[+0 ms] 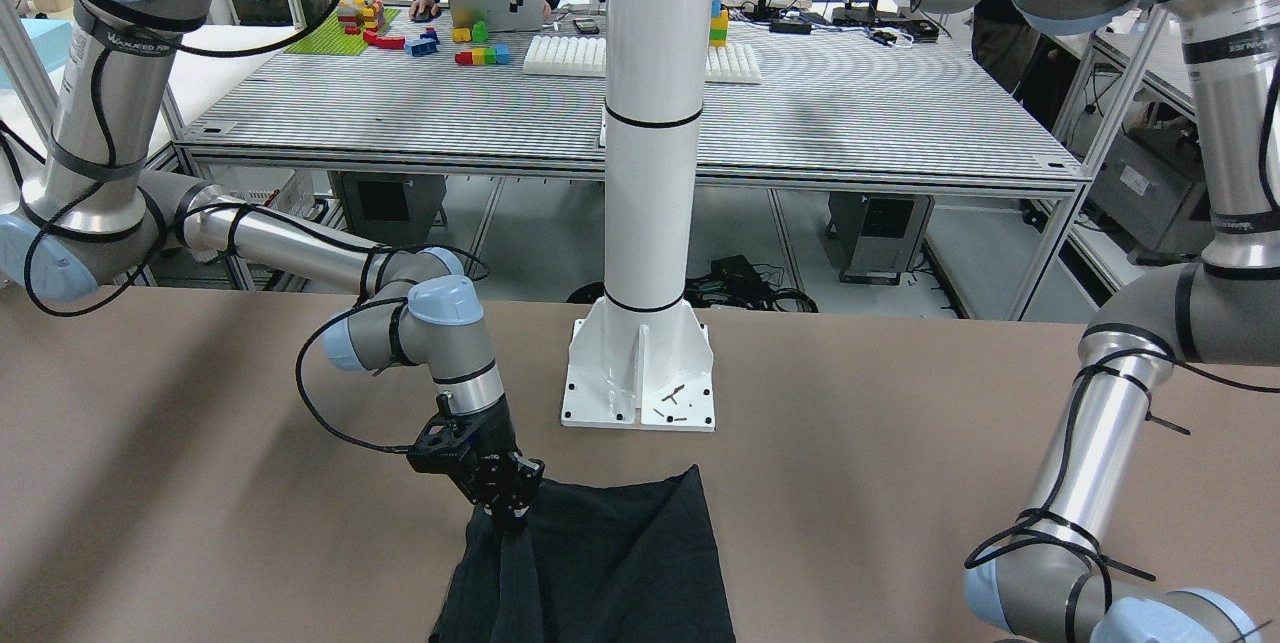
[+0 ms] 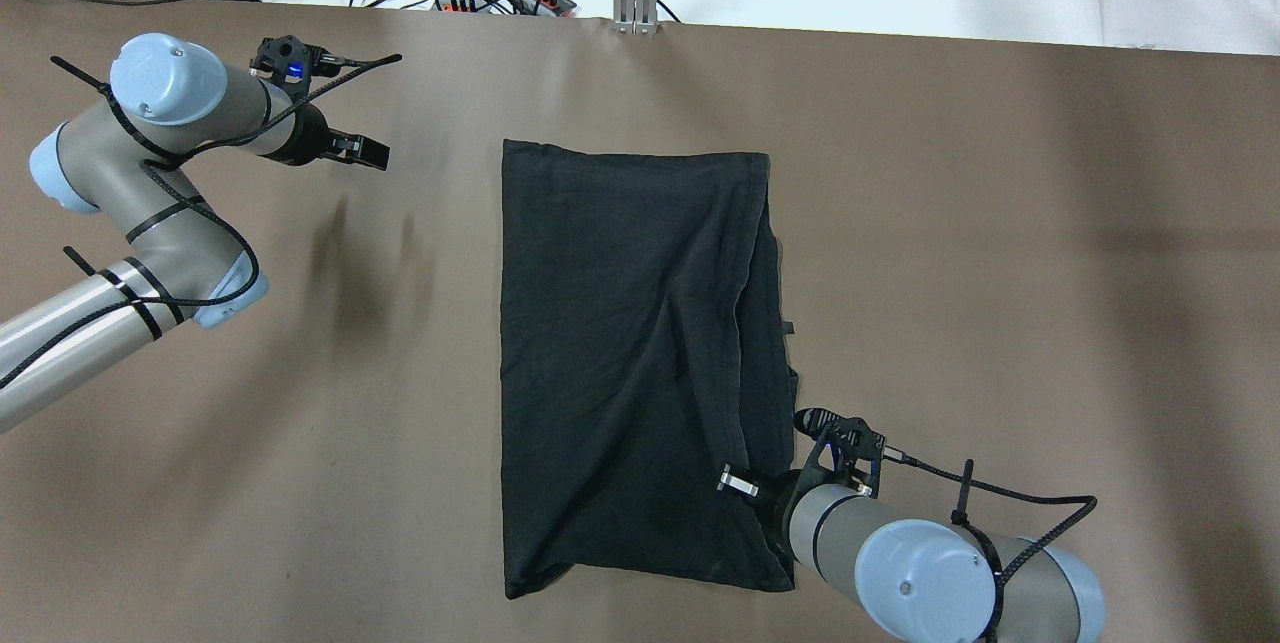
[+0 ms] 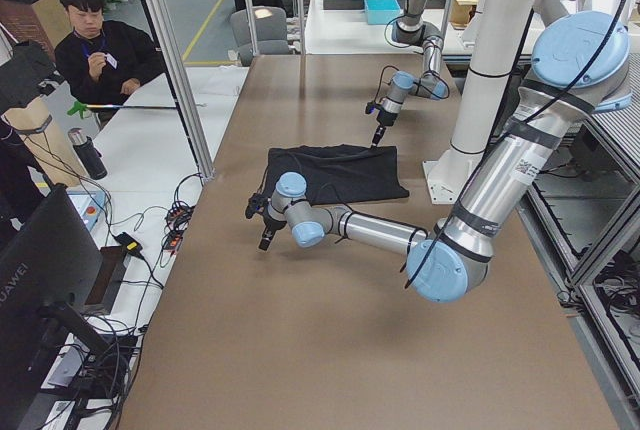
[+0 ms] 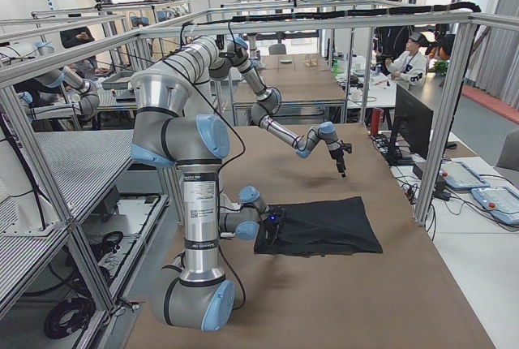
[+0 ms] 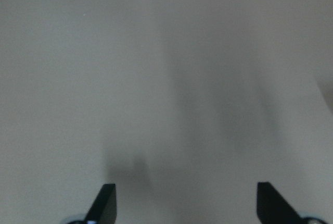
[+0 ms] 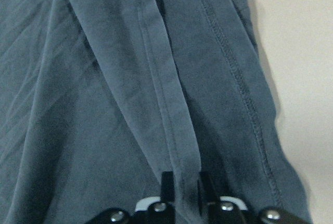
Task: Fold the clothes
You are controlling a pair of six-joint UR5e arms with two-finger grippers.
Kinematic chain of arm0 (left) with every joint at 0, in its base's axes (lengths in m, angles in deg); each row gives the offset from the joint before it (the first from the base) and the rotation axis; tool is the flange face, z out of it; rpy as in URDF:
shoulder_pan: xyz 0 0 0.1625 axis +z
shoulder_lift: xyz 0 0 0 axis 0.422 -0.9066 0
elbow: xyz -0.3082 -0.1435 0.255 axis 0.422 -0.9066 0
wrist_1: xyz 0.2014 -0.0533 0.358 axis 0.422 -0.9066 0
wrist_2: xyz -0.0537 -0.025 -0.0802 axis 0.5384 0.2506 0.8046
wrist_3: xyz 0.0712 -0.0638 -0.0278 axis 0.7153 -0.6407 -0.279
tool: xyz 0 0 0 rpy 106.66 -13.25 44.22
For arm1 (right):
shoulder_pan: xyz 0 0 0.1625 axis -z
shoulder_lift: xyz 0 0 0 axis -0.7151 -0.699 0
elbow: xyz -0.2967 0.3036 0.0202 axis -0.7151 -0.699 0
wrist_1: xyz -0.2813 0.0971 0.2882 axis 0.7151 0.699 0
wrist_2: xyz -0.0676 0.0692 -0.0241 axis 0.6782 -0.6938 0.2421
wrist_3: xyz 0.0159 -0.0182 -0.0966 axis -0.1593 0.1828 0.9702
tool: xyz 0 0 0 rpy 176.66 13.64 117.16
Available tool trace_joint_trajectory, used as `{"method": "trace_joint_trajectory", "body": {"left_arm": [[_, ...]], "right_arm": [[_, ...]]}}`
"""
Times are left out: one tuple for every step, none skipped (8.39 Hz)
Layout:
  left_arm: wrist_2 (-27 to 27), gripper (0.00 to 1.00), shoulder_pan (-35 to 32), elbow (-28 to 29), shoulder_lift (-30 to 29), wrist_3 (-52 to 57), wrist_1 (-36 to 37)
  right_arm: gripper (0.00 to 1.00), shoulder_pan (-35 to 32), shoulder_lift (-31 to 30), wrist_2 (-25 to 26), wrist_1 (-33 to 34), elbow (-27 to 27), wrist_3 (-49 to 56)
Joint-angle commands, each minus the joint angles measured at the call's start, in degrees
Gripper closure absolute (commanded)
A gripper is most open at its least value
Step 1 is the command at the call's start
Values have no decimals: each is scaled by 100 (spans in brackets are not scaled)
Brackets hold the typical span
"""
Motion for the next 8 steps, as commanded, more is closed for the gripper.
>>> {"method": "trace_joint_trajectory", "body": {"left_arm": [[0, 5, 4, -6, 10, 0, -8], [0, 5, -4, -6, 10, 0, 1], [0, 5, 4, -6, 10, 0, -8], [0, 5, 4, -6, 10, 0, -8], [0, 5, 4, -6, 10, 0, -8], [0, 5, 4, -6, 10, 0, 1], [0, 5, 4, -6, 10, 0, -8], [0, 5, 4, 3, 10, 0, -8]], "right_arm": [[100, -32, -74, -9, -122, 50, 63], [100, -41, -362, -27, -506, 50, 281], [100, -41, -765, -35, -1015, 50, 396], [100, -41, -1091, -44, -1324, 58, 406], [100, -41, -1268, -27, -1458, 93, 406], [100, -23, -1296, 8, -1459, 172, 397], [100, -14, -1244, -9, -1424, 338, 388], [100, -14, -1226, -35, -1302, 514, 397]]}}
